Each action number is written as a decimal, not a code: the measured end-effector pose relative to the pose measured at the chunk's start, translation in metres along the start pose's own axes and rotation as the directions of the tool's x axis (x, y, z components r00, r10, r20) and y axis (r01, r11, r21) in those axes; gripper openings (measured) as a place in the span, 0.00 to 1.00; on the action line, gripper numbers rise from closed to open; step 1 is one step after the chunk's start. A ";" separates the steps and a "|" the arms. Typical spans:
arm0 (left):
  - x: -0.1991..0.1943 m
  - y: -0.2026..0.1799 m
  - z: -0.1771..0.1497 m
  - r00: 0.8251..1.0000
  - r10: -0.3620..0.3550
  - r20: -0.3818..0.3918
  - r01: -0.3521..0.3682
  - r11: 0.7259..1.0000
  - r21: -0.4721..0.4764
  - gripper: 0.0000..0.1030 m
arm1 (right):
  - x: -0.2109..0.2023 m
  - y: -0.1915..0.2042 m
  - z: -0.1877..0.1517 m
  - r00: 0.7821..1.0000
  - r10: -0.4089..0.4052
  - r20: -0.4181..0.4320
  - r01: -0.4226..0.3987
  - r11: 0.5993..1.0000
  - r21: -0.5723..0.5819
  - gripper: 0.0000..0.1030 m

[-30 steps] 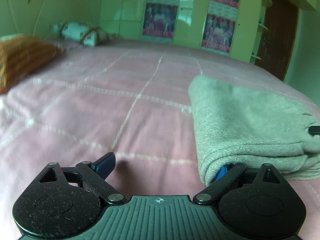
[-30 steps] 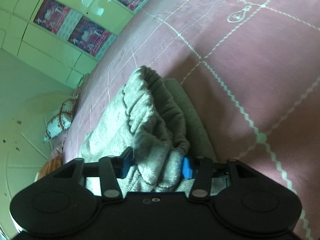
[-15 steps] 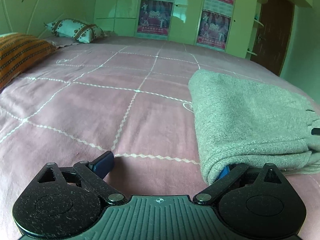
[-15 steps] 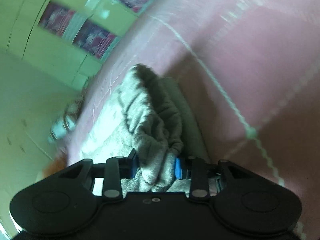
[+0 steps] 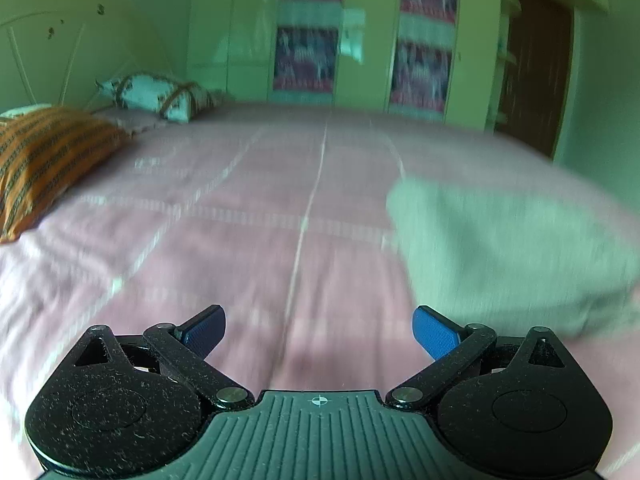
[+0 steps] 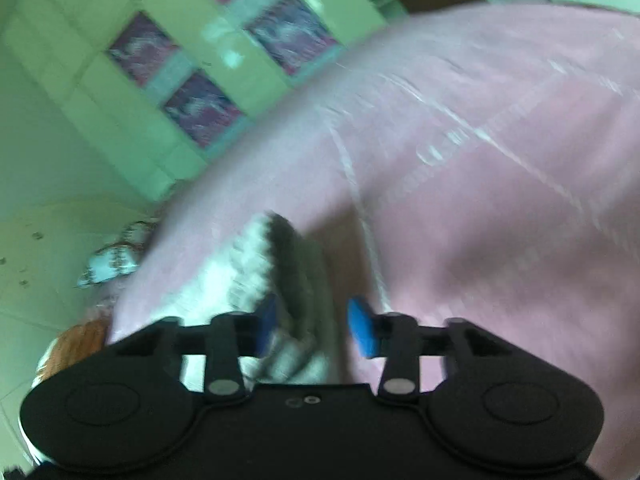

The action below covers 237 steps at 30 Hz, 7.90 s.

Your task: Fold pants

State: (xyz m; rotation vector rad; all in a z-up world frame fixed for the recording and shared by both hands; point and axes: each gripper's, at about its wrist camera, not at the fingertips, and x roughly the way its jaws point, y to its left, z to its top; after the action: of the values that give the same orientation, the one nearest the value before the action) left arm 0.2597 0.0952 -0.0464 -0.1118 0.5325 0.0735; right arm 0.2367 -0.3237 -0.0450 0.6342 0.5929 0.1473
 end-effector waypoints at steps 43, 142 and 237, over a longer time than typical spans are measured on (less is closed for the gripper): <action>0.102 -0.042 0.059 0.977 -0.094 -0.189 0.095 0.995 -0.006 1.00 | 0.060 0.078 0.024 0.996 0.055 -0.077 -0.070 0.976 -0.208 0.48; -0.030 0.058 -0.018 0.971 -0.206 -0.118 0.164 0.941 -0.297 1.00 | 0.014 0.061 -0.014 0.987 0.001 -0.163 -0.048 0.957 -0.285 0.91; -0.322 -0.104 -0.018 0.962 -0.171 0.215 0.155 0.984 0.089 1.00 | -0.220 0.155 -0.114 0.959 0.199 0.200 -0.044 0.805 -0.591 0.93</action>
State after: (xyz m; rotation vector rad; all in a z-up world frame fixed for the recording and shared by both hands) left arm -0.0156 -0.0236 0.1115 -0.0762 0.3006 -0.0939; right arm -0.0021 -0.2079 0.0786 0.0814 0.2291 0.3506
